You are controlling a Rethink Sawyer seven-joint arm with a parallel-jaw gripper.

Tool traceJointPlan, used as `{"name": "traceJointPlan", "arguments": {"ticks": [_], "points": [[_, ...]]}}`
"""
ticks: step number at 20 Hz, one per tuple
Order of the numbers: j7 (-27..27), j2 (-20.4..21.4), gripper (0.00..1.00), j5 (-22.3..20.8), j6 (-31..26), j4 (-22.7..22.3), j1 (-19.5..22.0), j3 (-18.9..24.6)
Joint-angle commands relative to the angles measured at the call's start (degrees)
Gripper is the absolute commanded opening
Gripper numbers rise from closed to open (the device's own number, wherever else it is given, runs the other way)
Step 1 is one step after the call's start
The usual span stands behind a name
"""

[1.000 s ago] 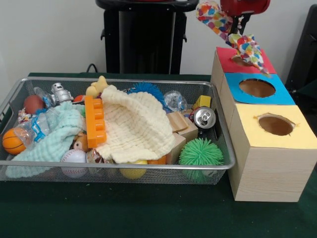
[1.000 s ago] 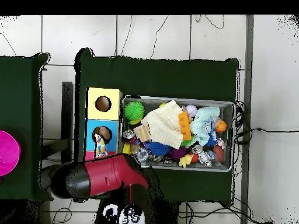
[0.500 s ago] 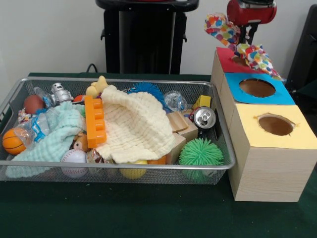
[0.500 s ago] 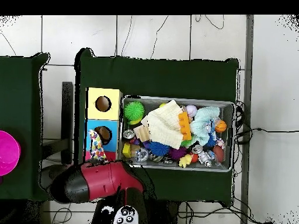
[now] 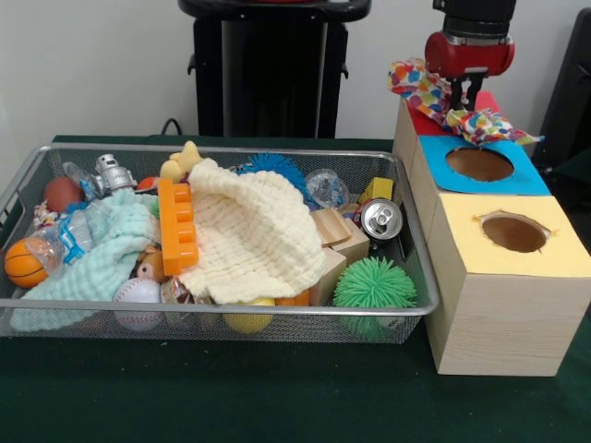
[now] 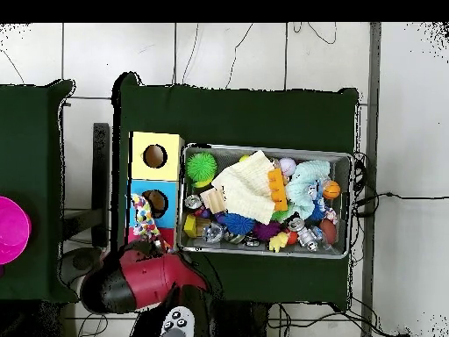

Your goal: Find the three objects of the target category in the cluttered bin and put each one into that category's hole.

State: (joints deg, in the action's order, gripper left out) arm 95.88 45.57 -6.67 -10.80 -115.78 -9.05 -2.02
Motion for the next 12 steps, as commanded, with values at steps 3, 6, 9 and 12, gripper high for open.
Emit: {"name": "traceJointPlan", "arguments": {"ticks": [3, 6, 9, 12], "points": [[15.67, -9.65, 0.0, 4.59, 6.03, -1.42, -2.05, -1.57], [15.96, -10.5, 0.0, 6.36, 5.23, -1.76, -2.63, -1.86], [15.91, -11.23, 0.0, 8.33, 4.5, -1.79, -2.19, -1.03], [16.18, -11.21, 0.0, 10.32, 4.02, -2.35, -2.09, -0.6]]}}
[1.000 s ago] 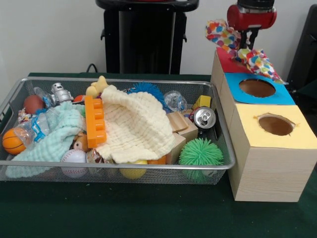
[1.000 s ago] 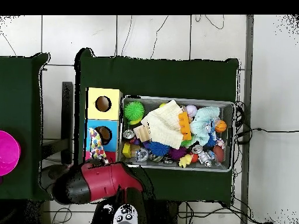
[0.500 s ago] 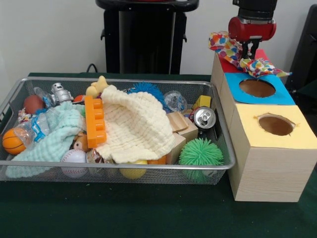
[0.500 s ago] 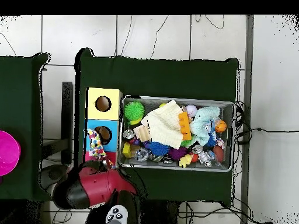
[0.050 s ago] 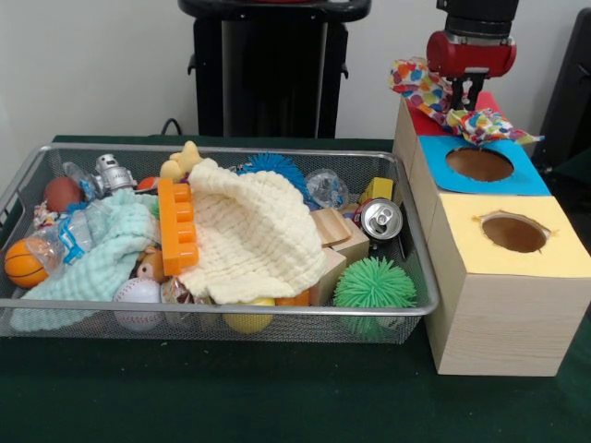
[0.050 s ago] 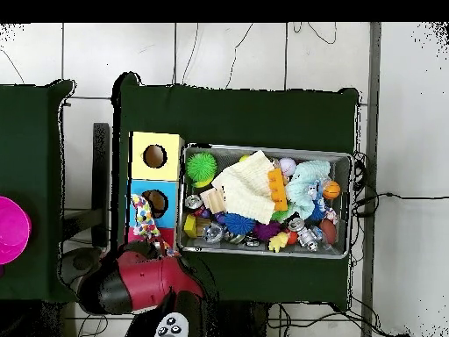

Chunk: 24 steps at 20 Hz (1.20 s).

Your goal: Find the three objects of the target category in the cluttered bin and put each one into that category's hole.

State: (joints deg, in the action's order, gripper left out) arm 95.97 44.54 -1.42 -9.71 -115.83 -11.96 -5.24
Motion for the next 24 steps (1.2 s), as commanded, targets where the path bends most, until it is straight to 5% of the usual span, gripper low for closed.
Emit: {"name": "traceJointPlan", "arguments": {"ticks": [1, 24], "points": [[16.23, -10.09, 0.0, 5.88, 2.33, -2.42, 0.79, 2.72], [16.81, -8.75, 0.0, 14.6, -1.15, -4.38, -1.51, 2.94]]}}
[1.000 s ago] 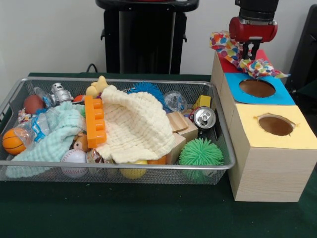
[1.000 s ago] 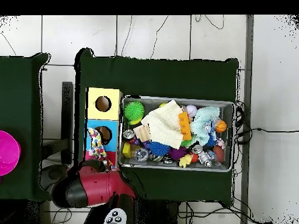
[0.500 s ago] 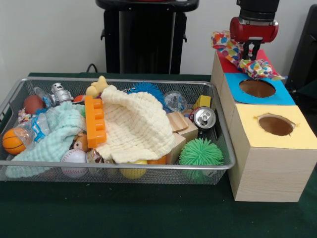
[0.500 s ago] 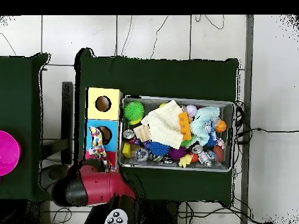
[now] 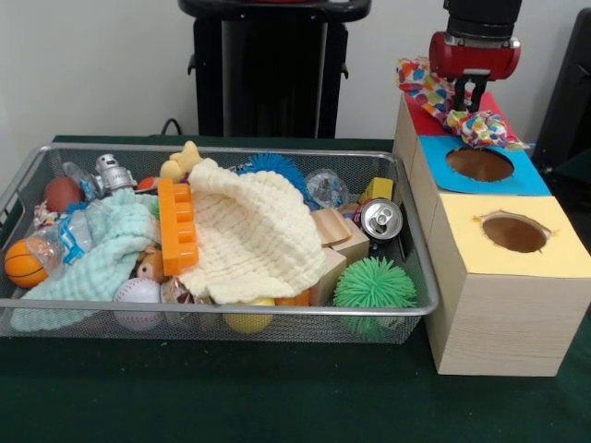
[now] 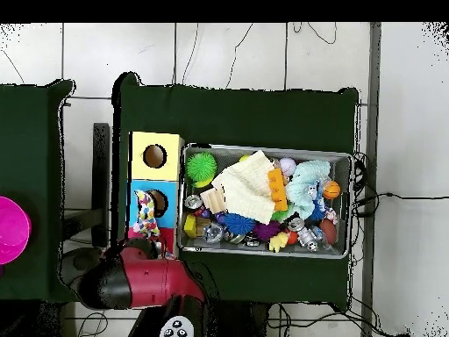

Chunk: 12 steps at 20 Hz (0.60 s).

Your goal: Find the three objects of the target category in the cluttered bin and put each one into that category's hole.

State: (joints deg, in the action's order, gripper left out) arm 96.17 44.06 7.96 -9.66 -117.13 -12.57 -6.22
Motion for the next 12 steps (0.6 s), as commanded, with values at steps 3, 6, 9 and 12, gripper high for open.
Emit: {"name": "traceJointPlan", "arguments": {"ticks": [3, 6, 9, 12], "points": [[16.43, -8.25, 0.0, 6.42, -0.83, -3.46, -0.87, 4.11], [16.17, -7.52, 0.0, 7.7, -2.94, -3.3, -1.46, 3.48], [15.97, -7.01, 0.0, 8.76, -4.02, -3.63, -1.75, 3.12], [15.4, -7.47, 0.0, 8.79, -0.07, -5.23, -0.98, 4.2]]}}
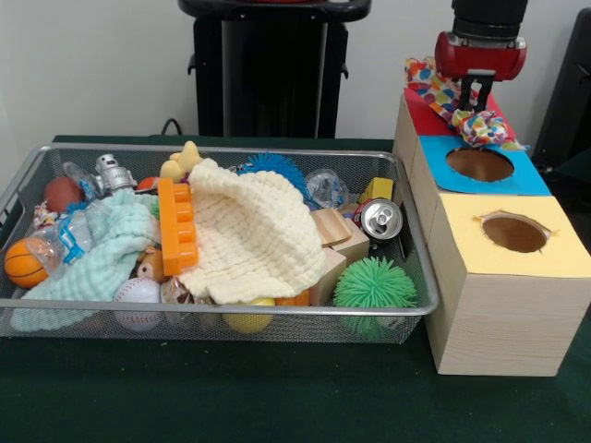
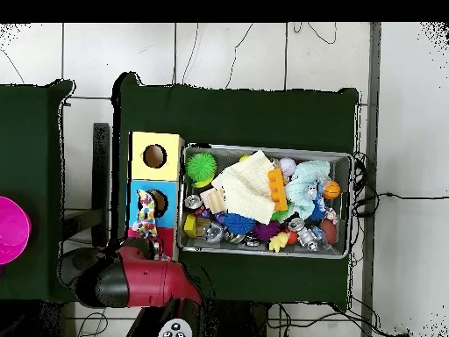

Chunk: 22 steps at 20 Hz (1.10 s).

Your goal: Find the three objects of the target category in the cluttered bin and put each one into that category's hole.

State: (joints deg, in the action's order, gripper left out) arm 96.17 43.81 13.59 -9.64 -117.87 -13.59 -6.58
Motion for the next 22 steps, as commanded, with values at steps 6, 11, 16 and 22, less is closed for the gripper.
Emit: {"name": "traceJointPlan", "arguments": {"ticks": [6, 11, 16, 22], "points": [[14.6, -9.23, 0.0, 2.19, 5.98, -5.56, 1.89, 6.2], [14.44, -11.59, 0.0, 1.28, 8.97, -5.06, 1.21, 5.02], [14.09, -11.69, 0.0, 1.82, 5.85, -5.02, -2.06, 1.45], [13.49, -12.62, 0.0, 2.97, -1.97, -2.73, -7.3, -4.5]]}}
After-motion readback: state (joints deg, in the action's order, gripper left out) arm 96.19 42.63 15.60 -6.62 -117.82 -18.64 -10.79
